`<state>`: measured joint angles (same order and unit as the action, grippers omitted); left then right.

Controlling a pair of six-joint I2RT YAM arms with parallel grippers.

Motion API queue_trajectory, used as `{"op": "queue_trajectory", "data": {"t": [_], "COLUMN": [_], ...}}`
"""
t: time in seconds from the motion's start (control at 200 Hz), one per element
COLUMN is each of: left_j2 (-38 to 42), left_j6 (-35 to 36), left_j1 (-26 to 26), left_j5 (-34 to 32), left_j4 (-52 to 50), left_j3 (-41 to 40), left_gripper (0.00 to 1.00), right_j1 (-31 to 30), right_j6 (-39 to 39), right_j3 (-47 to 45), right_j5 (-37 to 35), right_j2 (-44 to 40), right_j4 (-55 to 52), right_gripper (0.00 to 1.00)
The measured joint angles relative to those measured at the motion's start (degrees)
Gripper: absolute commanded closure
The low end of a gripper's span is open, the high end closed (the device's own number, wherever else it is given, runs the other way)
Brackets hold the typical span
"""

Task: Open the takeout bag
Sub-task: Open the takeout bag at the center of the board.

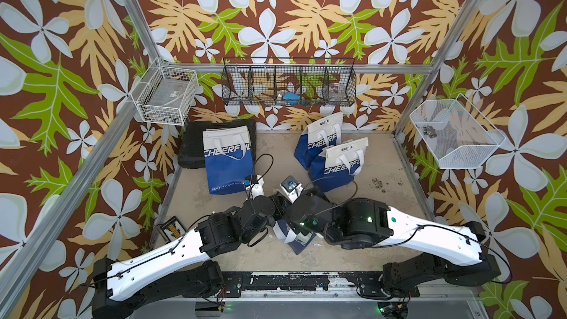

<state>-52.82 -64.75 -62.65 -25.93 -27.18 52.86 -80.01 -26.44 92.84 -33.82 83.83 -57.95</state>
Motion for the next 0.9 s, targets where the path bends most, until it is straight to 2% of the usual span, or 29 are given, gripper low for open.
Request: {"op": "queue_trajectory", "data": {"t": [0.135, 0.215, 0.35, 0.465, 0.575, 0.711, 0.741, 0.806, 0.871, 0.901], "left_j2": [0.66, 0.74, 1.53, 1.60, 1.38, 1.38, 1.29, 0.83, 0.50, 0.50], "left_j6": [0.09, 0.07, 0.07, 0.13, 0.37, 0.87, 1.29, 1.86, 2.25, 2.40], "left_j1": [0.02, 0.02, 0.04, 0.02, 0.02, 0.02, 0.02, 0.02, 0.09, 0.33], "left_j5": [0.20, 0.52, 0.39, 0.50, 0.55, 0.52, 0.52, 0.52, 0.31, 0.02], "left_j4": [-0.24, -0.24, 0.07, -0.17, -0.15, -0.31, -0.50, -0.98, -1.75, -1.99], "left_j3": [0.00, 0.00, -0.31, -0.52, -0.55, -0.42, -0.15, 0.66, 1.53, 1.84], "left_gripper": [1.00, 1.00, 1.00, 1.00, 1.00, 1.00, 1.00, 1.00, 1.00, 1.00], "right_j1": [-0.96, -0.85, 2.03, 5.46, 8.85, 10.40, 10.38, 10.34, 10.51, 10.73], "right_j6": [-6.01, -8.17, -8.87, -6.84, -3.50, 0.28, 1.18, 3.04, 3.80, 4.39], "right_j3": [-4.96, -6.75, -7.34, -8.41, -10.91, -11.50, -11.02, -9.25, -6.12, -4.59], "right_j5": [-3.39, -4.48, -4.20, -2.10, 3.10, 8.17, 9.25, 10.91, 11.26, 11.19], "right_j2": [-0.26, -1.64, -5.81, -8.02, -7.28, -5.55, -4.98, -3.26, -1.14, -0.31], "right_j4": [-0.35, 0.61, 1.18, 2.69, 4.85, 6.49, 6.75, 6.93, 6.25, 5.42], "right_gripper": [0.20, 0.25, 0.43, 0.51, 0.53, 0.49, 0.54, 0.79, 1.00, 1.00]}}
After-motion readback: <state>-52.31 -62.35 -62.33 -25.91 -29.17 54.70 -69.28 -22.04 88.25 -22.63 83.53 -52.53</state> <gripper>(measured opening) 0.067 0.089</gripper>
